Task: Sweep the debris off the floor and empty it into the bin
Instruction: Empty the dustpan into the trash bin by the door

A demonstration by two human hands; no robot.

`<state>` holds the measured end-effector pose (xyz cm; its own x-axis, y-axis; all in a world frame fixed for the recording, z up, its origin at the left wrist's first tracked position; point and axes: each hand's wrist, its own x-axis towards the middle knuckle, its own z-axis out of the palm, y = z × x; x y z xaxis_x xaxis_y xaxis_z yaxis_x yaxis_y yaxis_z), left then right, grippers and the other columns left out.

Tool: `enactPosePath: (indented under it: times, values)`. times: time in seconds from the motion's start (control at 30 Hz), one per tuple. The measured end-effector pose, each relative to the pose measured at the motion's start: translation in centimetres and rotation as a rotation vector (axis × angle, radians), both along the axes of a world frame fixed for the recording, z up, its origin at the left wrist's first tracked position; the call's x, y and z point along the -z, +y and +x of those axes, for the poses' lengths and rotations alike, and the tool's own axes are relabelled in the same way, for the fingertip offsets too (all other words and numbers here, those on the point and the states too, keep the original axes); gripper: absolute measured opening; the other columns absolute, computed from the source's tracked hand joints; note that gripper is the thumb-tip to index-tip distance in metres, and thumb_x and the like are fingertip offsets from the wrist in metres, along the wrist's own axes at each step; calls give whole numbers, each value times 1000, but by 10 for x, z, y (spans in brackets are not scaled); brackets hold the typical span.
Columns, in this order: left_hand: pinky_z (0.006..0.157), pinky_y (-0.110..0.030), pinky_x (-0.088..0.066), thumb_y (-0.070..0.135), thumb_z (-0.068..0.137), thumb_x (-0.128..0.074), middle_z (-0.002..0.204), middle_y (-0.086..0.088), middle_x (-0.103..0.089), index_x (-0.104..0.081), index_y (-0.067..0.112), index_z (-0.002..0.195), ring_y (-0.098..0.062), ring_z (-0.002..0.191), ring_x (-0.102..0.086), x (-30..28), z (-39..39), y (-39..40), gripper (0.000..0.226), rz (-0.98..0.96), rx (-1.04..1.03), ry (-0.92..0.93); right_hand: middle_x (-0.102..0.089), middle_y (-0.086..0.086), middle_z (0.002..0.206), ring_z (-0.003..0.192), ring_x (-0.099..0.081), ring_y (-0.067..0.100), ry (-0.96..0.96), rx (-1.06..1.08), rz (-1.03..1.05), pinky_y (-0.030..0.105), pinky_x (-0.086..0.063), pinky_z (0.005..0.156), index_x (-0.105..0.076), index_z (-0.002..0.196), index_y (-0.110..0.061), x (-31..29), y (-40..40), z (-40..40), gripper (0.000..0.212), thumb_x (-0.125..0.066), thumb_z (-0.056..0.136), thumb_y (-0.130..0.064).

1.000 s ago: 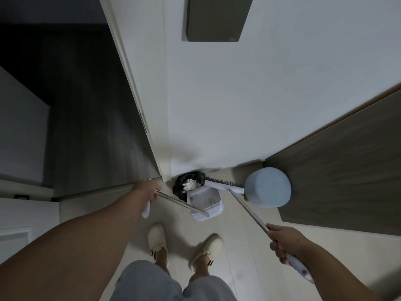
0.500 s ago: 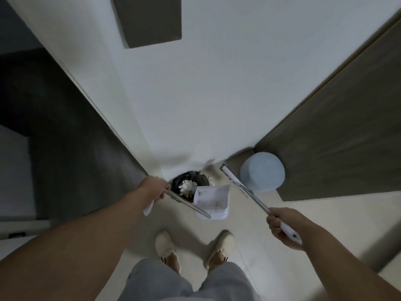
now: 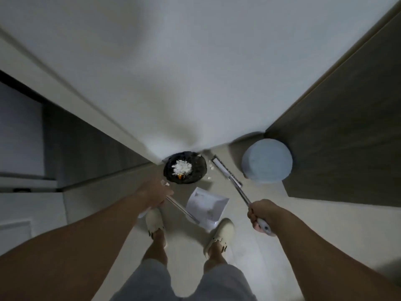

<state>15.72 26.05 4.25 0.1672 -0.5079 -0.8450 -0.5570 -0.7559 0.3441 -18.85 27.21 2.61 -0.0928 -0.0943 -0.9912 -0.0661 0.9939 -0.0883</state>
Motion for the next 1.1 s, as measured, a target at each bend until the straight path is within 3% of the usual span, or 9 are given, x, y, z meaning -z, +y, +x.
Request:
enactPosePath:
  times: [0.17,0.37,0.57,0.77,0.93,1.03,1.1]
  values:
    - [59,-29,-41,31,93,-60,54,-3,-59,-59,13,53,-19,53,-54,26,-44,18,44,44,73,-78,-50,8,63,43,-46,17,48,-371,-106,19,-37,38,-48,75,-12,46,-53,-16,20,-47,94,-6]
    - [59,-30,-42,34,95,-57,64,-5,-64,-61,15,62,-21,61,-59,60,-64,27,38,87,109,-156,-50,10,68,54,-48,21,63,-596,-131,27,-42,48,-44,73,-14,90,-88,-4,23,-49,93,-4]
    - [59,-30,-41,36,94,-60,64,-6,-62,-57,16,62,-23,62,-59,77,-64,21,38,73,93,-192,-53,10,66,51,-51,22,139,-732,-67,24,-44,46,-47,72,-15,88,-65,-23,20,-52,91,-9]
    - [59,-31,-40,34,94,-59,74,-9,-65,-63,13,72,-22,68,-60,80,-58,13,31,64,157,-204,-55,7,66,48,-53,18,202,-734,-72,21,-47,43,-51,76,-15,76,-46,-37,15,-51,90,-9]
    - [56,-30,-36,34,96,-54,68,-6,-56,-54,16,68,-19,60,-51,89,-55,19,33,60,193,-224,-58,9,68,28,-51,10,229,-750,-138,20,-46,36,-58,94,-17,88,-75,-12,10,-52,91,-10]
    - [57,-29,-37,33,97,-54,71,-4,-60,-60,14,72,-16,63,-55,95,-55,30,32,52,220,-253,-67,8,81,44,-61,12,219,-837,-138,18,-47,48,-72,99,-7,99,-90,15,18,-55,91,-7]
    - [59,-29,-38,34,98,-54,73,-4,-62,-64,14,76,-17,66,-57,100,-54,39,31,57,217,-261,-68,8,83,47,-61,14,202,-937,-157,17,-47,54,-73,106,-11,104,-94,30,24,-57,91,-5]
